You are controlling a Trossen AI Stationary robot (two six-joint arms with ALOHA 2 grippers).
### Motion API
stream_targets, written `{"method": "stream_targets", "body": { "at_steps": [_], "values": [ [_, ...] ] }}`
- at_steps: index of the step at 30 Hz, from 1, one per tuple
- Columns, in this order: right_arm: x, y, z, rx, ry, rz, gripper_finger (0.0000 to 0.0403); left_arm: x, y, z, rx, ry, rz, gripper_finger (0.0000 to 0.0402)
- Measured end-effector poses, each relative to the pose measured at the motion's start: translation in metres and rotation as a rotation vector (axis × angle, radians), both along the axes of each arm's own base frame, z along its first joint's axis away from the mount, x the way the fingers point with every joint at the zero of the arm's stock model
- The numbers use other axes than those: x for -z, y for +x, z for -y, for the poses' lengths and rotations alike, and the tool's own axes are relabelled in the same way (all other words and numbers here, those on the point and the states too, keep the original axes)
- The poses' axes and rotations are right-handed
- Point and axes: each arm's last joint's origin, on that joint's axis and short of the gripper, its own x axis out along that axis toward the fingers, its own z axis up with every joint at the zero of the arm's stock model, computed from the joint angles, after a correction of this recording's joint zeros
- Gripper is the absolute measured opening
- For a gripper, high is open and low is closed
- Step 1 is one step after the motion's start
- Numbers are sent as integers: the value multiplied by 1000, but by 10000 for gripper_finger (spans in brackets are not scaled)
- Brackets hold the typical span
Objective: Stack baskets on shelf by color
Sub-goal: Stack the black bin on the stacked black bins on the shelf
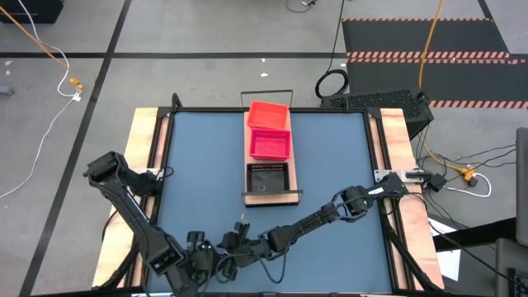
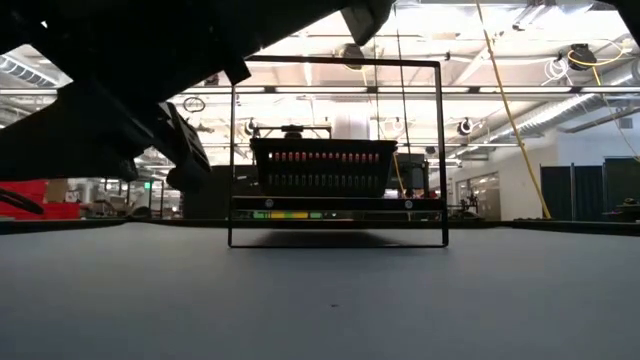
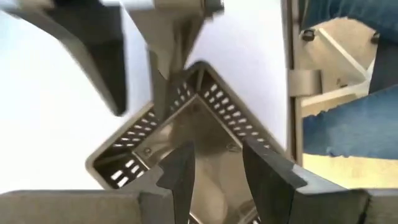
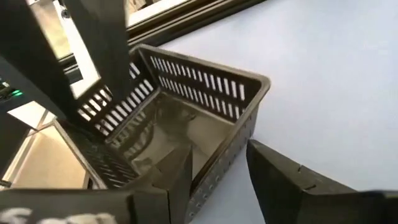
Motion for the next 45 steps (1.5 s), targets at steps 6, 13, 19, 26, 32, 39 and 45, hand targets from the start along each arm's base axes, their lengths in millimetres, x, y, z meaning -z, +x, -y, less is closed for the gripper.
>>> {"method": "stream_targets", "body": {
  "at_steps": [6,13,19,26,32,39,45],
  "values": [
    [2,0,3,4,19,-21,144,-29,1,6,6,14,37,136],
    [16,-5,6,21,33,-62,130,-45,4,8,-13,25,96,136],
    [17,-4,9,29,35,-68,62,-46,4,7,-28,45,119,136],
    [8,-4,7,2,-29,-30,13,-46,2,8,-42,51,117,136],
    [-22,-17,-5,41,-214,15,6,-47,-6,12,-73,118,207,136],
    [-93,-60,-18,365,-471,57,7,-46,-25,10,-186,247,297,136],
    [-152,-112,-11,833,-667,184,8,-45,-35,-1,-310,320,272,136]
  ]
}}
